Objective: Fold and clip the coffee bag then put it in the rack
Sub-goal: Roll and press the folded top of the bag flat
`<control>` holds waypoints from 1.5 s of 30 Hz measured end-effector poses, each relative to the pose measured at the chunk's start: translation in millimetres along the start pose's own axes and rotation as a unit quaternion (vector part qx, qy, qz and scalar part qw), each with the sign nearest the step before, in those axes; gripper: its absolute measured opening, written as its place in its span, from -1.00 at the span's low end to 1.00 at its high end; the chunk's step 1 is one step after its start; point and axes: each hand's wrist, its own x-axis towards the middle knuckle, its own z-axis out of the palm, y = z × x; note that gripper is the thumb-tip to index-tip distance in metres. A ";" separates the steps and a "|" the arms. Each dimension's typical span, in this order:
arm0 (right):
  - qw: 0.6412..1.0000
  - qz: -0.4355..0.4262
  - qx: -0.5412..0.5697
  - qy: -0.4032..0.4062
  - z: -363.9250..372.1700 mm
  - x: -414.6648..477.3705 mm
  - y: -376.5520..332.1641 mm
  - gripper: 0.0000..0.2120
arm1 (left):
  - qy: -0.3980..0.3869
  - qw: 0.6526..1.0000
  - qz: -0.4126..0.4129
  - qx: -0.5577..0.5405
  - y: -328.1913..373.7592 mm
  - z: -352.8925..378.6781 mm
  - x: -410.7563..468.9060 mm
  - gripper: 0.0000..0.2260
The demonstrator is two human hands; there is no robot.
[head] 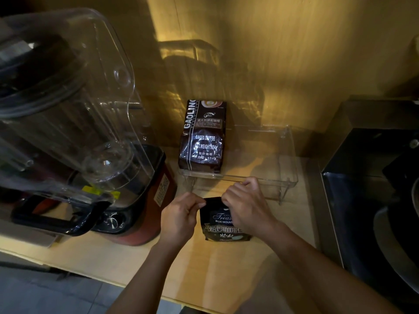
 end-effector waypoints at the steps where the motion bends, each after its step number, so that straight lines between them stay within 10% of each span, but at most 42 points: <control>1: 1.000 0.008 0.001 0.007 -1.2 -3.7 4.8 -0.91 | -0.002 1.000 0.004 -0.002 -0.1 0.5 -0.2 -0.95; 11: 0.983 0.170 0.037 0.055 -31.2 -42.7 65.9 -0.92 | 0.027 0.999 -0.032 -0.006 -19.6 -7.8 -0.7 -0.94; 18: 0.994 0.059 0.074 0.060 -23.2 -23.1 30.5 -0.89 | 0.039 0.997 -0.036 -0.061 -15.6 0.3 3.8 -0.90; 45: 0.988 0.065 0.129 0.059 -3.2 -18.1 8.3 -0.89 | -0.034 0.999 0.001 0.002 -4.4 2.9 9.5 -0.96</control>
